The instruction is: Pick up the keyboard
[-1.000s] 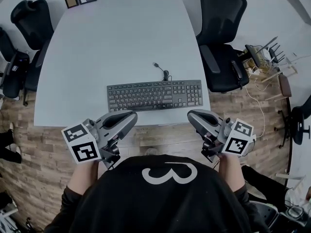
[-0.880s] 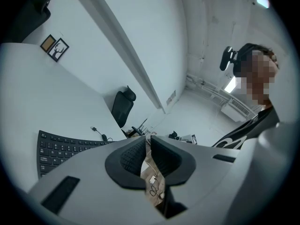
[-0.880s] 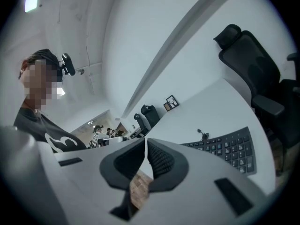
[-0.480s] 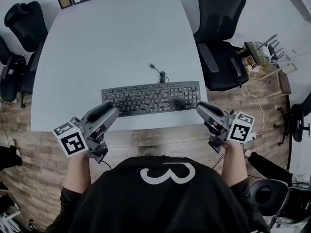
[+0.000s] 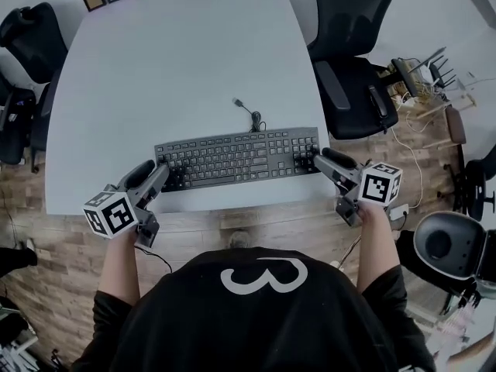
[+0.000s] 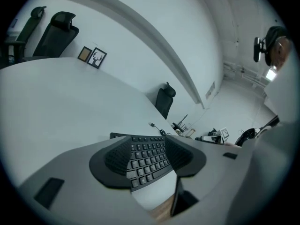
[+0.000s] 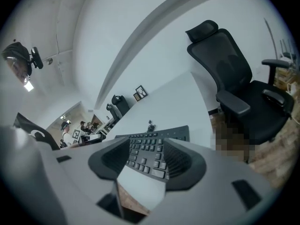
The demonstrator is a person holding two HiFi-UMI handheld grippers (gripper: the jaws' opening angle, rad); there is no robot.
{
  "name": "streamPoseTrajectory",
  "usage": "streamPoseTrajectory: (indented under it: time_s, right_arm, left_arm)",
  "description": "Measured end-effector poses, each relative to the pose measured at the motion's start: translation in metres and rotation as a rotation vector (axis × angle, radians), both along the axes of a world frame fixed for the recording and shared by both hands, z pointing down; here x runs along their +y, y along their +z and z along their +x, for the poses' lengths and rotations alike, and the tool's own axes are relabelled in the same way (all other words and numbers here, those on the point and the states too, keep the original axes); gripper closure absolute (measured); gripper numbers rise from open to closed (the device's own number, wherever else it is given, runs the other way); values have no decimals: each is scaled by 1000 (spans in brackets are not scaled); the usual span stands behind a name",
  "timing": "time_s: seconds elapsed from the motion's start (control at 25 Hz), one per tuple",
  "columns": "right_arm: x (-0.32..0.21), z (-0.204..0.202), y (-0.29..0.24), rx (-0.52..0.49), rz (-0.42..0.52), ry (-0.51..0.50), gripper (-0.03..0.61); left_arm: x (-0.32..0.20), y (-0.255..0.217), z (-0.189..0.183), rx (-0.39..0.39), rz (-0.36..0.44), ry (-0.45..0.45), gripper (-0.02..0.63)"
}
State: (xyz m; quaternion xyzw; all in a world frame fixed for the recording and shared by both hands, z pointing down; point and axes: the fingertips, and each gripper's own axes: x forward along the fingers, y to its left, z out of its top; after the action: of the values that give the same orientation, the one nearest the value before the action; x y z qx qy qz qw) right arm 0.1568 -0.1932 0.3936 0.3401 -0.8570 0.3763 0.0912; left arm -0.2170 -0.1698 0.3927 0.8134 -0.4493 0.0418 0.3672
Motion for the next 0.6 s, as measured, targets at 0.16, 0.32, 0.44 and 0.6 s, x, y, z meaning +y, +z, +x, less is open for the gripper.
streamPoseTrajectory:
  time_s: [0.16, 0.32, 0.44, 0.6]
  right_arm:
    - [-15, 9, 25, 81, -40, 4, 334]
    - [-30, 20, 46, 142, -65, 11, 333]
    - [-34, 23, 54, 148, -96, 11, 333]
    - [-36, 26, 68, 156, -152, 6, 333]
  left_arm:
    - [-7, 27, -14, 11, -80, -33, 387]
    - [-10, 48, -13, 38, -167, -25, 377]
    - [-12, 55, -10, 69, -202, -11, 377]
    - [-11, 55, -14, 97, -222, -8, 377]
